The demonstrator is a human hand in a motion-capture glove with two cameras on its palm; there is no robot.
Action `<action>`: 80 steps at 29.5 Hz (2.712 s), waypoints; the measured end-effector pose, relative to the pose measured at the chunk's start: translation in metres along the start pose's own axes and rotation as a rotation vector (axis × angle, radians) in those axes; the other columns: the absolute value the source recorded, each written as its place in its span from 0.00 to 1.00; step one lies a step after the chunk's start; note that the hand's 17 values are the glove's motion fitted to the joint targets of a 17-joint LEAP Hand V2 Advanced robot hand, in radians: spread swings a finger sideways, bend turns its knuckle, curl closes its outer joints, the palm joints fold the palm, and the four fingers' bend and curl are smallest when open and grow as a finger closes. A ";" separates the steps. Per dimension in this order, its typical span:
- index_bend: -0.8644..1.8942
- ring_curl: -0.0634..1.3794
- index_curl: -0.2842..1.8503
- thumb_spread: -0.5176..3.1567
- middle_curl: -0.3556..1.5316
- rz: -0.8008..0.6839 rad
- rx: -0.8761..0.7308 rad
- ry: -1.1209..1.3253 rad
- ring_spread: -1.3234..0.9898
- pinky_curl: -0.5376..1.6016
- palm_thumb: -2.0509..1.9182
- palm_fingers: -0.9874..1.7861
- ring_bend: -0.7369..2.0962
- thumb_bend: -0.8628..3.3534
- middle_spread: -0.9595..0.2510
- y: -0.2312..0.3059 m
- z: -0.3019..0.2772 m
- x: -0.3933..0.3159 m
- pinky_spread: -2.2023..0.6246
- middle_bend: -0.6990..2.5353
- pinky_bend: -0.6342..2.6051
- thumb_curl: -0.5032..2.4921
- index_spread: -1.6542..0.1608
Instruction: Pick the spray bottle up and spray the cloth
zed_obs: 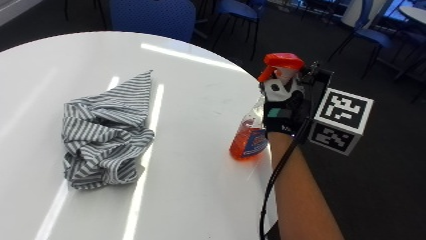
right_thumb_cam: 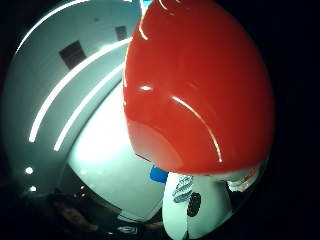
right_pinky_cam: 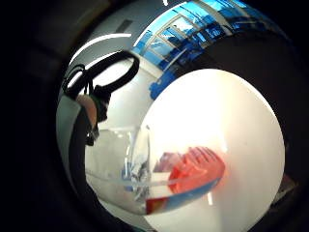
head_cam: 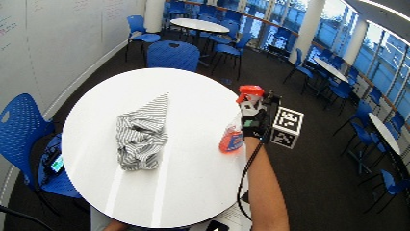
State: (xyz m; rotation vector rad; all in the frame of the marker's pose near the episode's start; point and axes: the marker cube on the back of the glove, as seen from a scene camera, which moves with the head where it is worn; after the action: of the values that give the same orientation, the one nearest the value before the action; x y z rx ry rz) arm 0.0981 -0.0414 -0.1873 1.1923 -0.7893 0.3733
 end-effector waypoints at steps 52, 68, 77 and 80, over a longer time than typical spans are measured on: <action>0.42 0.40 0.41 0.25 0.49 -0.766 0.140 0.555 0.47 0.44 0.75 0.84 0.51 0.20 0.61 0.021 0.025 -0.068 0.67 0.41 0.34 0.42 0.74; 0.42 0.40 0.42 0.25 0.49 -1.225 0.068 0.894 0.47 0.44 0.75 0.84 0.51 0.20 0.61 0.049 0.084 -0.090 0.67 0.41 0.34 0.43 0.74; 0.41 0.40 0.43 0.25 0.49 -1.517 0.022 1.087 0.47 0.44 0.75 0.84 0.51 0.20 0.61 0.053 0.102 -0.090 0.67 0.42 0.34 0.43 0.74; 0.41 0.39 0.43 0.25 0.49 -1.593 -0.012 1.125 0.47 0.44 0.75 0.84 0.51 0.20 0.61 0.060 0.110 -0.082 0.67 0.42 0.34 0.44 0.74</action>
State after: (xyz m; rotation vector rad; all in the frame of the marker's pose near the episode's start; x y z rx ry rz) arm -0.0347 -0.1110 -0.1887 1.0295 1.1515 -0.3264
